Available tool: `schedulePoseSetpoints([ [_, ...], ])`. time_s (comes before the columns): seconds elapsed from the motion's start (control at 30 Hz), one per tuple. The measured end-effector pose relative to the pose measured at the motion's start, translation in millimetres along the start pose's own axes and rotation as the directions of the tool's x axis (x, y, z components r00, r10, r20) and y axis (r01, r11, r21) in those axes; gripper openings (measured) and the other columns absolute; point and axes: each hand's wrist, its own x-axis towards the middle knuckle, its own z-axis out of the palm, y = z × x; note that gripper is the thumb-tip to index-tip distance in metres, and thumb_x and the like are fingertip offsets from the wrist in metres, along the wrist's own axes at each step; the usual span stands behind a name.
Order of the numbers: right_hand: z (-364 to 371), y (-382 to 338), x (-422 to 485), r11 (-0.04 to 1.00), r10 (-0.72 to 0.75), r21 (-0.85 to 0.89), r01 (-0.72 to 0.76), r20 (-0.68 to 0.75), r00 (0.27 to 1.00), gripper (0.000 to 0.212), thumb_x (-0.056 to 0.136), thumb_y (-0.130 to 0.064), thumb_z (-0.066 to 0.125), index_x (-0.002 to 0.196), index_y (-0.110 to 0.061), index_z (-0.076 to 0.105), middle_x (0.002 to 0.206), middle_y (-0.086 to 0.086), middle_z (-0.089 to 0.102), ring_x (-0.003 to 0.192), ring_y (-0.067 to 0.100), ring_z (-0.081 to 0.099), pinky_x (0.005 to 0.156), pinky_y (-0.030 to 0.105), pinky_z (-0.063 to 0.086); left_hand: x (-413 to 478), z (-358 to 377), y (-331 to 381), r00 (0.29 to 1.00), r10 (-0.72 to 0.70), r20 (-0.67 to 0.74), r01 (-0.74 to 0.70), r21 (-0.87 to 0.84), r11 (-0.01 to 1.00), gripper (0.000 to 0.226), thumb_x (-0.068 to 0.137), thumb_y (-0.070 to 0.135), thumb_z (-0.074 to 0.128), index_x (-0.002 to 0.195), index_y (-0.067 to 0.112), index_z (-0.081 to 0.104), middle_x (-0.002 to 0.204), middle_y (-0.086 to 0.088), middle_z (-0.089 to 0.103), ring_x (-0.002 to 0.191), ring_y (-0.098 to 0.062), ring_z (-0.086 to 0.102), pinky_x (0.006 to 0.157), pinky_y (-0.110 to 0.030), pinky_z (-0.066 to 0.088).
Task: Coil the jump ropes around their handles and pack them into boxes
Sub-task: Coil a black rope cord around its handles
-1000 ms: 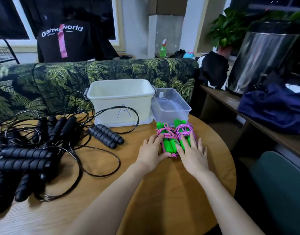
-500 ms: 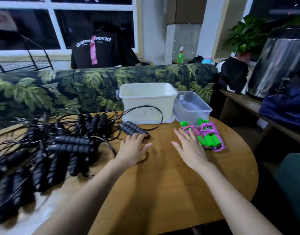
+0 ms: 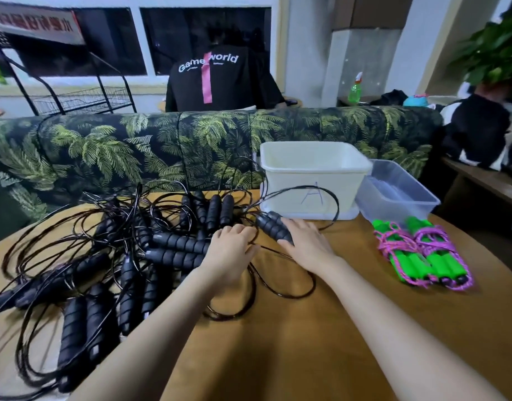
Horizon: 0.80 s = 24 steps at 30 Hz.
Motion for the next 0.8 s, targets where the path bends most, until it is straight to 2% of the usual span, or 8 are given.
schedulePoseSetpoints([
  [0.17,15,9,46,0.992,0.094,-0.095,-0.081,0.148,0.984,0.080,0.091,-0.061,0.055,0.154,-0.026,0.020,0.153,0.010,0.036,0.137,0.035,0.037,0.100,0.044,0.043,23,7,-21,1.000,-0.021,0.010,0.020,0.095,0.995,0.043,0.103,0.045,0.041,0.142,0.028,0.045,0.141,0.003,0.048,0.132,-0.024,0.041,0.116,-0.043,0.022],
  [0.33,15,15,49,0.983,0.091,-0.168,-0.074,0.097,0.991,0.081,0.096,-0.043,0.058,0.157,-0.018,0.010,0.152,0.016,0.036,0.137,0.036,0.035,0.101,0.043,0.042,14,10,-28,1.000,-0.007,-0.005,0.007,0.085,0.996,0.040,0.102,0.041,0.044,0.139,0.025,0.050,0.140,0.003,0.050,0.130,-0.023,0.042,0.114,-0.040,0.022],
  [0.4,6,19,35,0.993,0.117,-0.040,-0.114,0.089,0.989,0.079,0.096,-0.041,0.058,0.156,-0.017,0.014,0.150,0.015,0.039,0.134,0.035,0.040,0.101,0.042,0.041,6,6,-21,0.989,0.061,-0.137,-0.063,-0.006,0.998,0.031,0.101,0.032,0.051,0.127,0.019,0.062,0.128,-0.001,0.059,0.119,-0.026,0.052,0.105,-0.040,0.037],
  [0.5,-9,15,-8,0.849,0.133,0.495,-0.183,0.134,0.982,0.072,0.095,-0.037,0.063,0.152,-0.017,0.024,0.138,0.001,0.049,0.123,0.028,0.052,0.092,0.033,0.043,-13,-5,6,0.970,-0.047,-0.237,-0.049,-0.381,0.923,0.024,0.100,0.023,0.055,0.103,0.006,0.071,0.100,-0.009,0.069,0.093,-0.028,0.063,0.083,-0.040,0.051],
  [0.6,-15,-7,-65,0.489,0.141,0.825,-0.283,0.246,0.959,0.056,0.095,-0.036,0.063,0.138,-0.010,0.038,0.109,0.006,0.061,0.086,0.023,0.062,0.070,0.034,0.050,-31,-16,41,0.968,-0.219,0.119,0.241,-0.679,0.693,0.044,0.102,0.041,0.048,0.099,0.002,0.067,0.104,-0.020,0.070,0.099,-0.035,0.066,0.089,-0.041,0.053],
  [0.7,-1,-33,-111,0.228,0.032,0.913,-0.338,0.340,0.940,0.044,0.097,-0.033,0.060,0.133,-0.014,0.041,0.114,0.007,0.064,0.096,0.022,0.066,0.091,0.045,0.056,-53,-22,60,0.891,-0.184,0.415,0.454,-0.812,0.367,0.049,0.095,0.057,0.051,0.107,0.011,0.063,0.106,-0.007,0.066,0.095,-0.028,0.064,0.088,-0.039,0.051],
  [0.77,5,-48,-136,0.213,-0.093,0.922,-0.323,0.349,0.933,0.054,0.097,-0.040,0.060,0.141,-0.022,0.035,0.129,-0.001,0.061,0.116,0.014,0.061,0.107,0.040,0.046,-69,-20,60,0.865,-0.162,0.474,0.501,-0.816,0.287,0.057,0.086,0.060,0.063,0.114,0.011,0.063,0.105,-0.005,0.070,0.090,-0.023,0.063,0.083,-0.039,0.053],
  [0.8,7,-54,-147,0.313,-0.161,0.905,-0.287,0.349,0.923,0.067,0.094,-0.050,0.060,0.148,-0.025,0.029,0.136,-0.007,0.056,0.124,0.009,0.056,0.111,0.037,0.042,-76,-17,56,0.868,-0.152,0.473,0.496,-0.816,0.296,0.055,0.083,0.054,0.070,0.113,0.008,0.062,0.102,-0.009,0.070,0.087,-0.023,0.063,0.079,-0.038,0.055],
])
